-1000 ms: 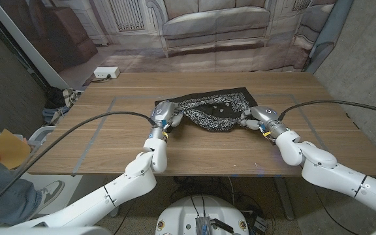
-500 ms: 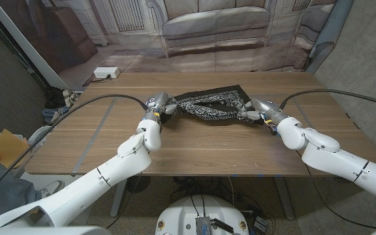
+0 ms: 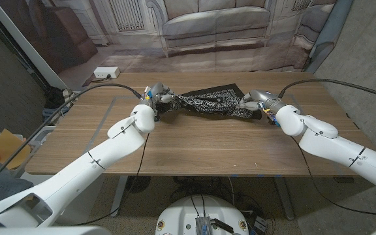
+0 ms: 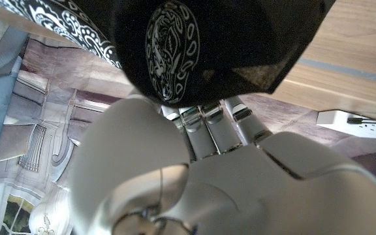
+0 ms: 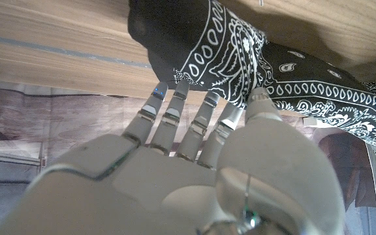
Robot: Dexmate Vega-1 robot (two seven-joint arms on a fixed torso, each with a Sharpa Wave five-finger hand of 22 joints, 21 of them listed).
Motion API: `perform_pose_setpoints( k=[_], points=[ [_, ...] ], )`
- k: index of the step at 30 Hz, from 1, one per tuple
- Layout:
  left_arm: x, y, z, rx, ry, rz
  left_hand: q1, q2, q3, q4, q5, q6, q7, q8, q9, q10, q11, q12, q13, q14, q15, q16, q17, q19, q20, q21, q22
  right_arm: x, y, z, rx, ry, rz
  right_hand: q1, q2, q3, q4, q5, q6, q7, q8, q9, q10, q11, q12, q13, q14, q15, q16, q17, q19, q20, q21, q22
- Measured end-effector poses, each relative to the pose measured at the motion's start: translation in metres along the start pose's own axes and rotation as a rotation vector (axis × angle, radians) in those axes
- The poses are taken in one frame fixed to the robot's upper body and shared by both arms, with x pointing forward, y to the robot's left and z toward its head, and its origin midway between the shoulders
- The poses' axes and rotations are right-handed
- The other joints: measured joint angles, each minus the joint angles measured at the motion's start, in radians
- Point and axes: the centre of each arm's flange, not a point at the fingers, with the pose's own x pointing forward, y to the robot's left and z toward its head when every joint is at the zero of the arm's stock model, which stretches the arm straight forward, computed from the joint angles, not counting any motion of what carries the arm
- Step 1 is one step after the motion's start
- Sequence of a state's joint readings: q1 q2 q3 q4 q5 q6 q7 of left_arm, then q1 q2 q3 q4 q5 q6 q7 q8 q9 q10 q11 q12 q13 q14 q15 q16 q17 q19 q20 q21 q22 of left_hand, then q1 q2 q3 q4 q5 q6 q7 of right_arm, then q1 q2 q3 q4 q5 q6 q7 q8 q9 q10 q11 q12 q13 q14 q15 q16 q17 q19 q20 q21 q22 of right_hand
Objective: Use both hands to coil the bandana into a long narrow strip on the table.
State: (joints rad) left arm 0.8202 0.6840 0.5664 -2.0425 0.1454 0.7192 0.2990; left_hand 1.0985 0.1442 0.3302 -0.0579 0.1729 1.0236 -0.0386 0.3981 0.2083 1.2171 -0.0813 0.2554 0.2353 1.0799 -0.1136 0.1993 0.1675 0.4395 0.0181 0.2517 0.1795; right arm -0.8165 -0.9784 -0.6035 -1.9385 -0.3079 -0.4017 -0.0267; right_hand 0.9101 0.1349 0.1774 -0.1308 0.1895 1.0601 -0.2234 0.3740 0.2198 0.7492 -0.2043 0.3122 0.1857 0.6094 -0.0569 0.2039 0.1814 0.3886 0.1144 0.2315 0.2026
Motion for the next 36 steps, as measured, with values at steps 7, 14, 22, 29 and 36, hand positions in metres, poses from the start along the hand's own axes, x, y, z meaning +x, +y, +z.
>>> perform_pose_setpoints(
  k=[7,14,22,29,36],
  points=[
    [0.008,0.009,0.000,-0.023,0.035,-0.032,-0.008,0.008,0.011,0.003,0.000,-0.006,0.013,-0.008,0.000,-0.017,0.008,-0.005,0.005,0.008,0.009,-0.004,0.000,0.003,0.011,0.000,0.005,0.014,-0.010,0.008,-0.012,-0.025,-0.002,0.000,0.000,0.001,0.001,0.000,0.000,0.000,0.004,0.001,0.012,0.002,0.000,0.000,0.011,-0.001,0.000,0.000,-0.004,-0.004,0.000,0.000],
    [0.020,0.015,0.000,-0.012,0.094,-0.071,-0.021,0.020,0.020,0.011,0.000,-0.016,0.023,-0.018,0.000,-0.034,0.022,-0.008,0.005,0.008,0.027,-0.007,0.000,0.012,0.024,0.004,0.009,0.033,-0.021,0.016,-0.022,-0.043,-0.011,0.000,0.000,0.001,0.001,0.000,-0.001,0.000,0.004,0.006,0.029,0.000,0.008,0.000,0.013,-0.002,0.000,0.000,-0.004,-0.004,0.000,0.000],
    [0.040,0.020,-0.009,-0.048,0.170,-0.125,-0.050,0.038,0.036,0.028,0.001,-0.029,0.036,-0.031,0.008,-0.052,0.041,-0.023,0.009,-0.006,0.048,-0.011,0.003,0.010,0.054,0.007,0.017,0.063,-0.032,0.025,-0.029,-0.054,-0.012,0.000,0.000,0.009,0.001,0.000,-0.001,0.000,0.004,0.006,0.048,0.002,0.008,0.000,0.023,-0.002,0.000,0.000,-0.004,-0.004,0.000,0.000],
    [0.064,0.025,-0.017,-0.068,0.239,-0.183,-0.080,0.047,0.056,0.049,0.001,-0.039,0.046,-0.045,0.011,-0.069,0.047,-0.023,0.014,-0.019,0.061,-0.011,0.007,0.005,0.059,0.007,0.019,0.094,-0.037,0.028,-0.035,-0.040,-0.001,0.000,0.000,0.009,0.001,0.000,-0.001,0.000,0.004,0.008,0.059,-0.001,0.008,0.000,0.036,-0.004,0.000,0.000,-0.004,-0.004,0.000,0.000],
    [0.074,0.020,-0.022,-0.066,0.297,-0.257,-0.119,0.055,0.071,0.095,0.002,0.021,0.118,-0.058,0.005,-0.093,0.060,-0.031,0.018,-0.035,0.084,-0.011,0.012,-0.002,0.066,0.011,0.028,0.127,-0.034,0.018,-0.024,0.019,0.026,0.000,0.000,0.013,-0.003,0.000,-0.001,0.000,0.004,0.007,0.066,-0.005,0.008,0.000,0.036,-0.004,0.000,0.000,-0.004,-0.004,0.000,0.000]
  ],
)
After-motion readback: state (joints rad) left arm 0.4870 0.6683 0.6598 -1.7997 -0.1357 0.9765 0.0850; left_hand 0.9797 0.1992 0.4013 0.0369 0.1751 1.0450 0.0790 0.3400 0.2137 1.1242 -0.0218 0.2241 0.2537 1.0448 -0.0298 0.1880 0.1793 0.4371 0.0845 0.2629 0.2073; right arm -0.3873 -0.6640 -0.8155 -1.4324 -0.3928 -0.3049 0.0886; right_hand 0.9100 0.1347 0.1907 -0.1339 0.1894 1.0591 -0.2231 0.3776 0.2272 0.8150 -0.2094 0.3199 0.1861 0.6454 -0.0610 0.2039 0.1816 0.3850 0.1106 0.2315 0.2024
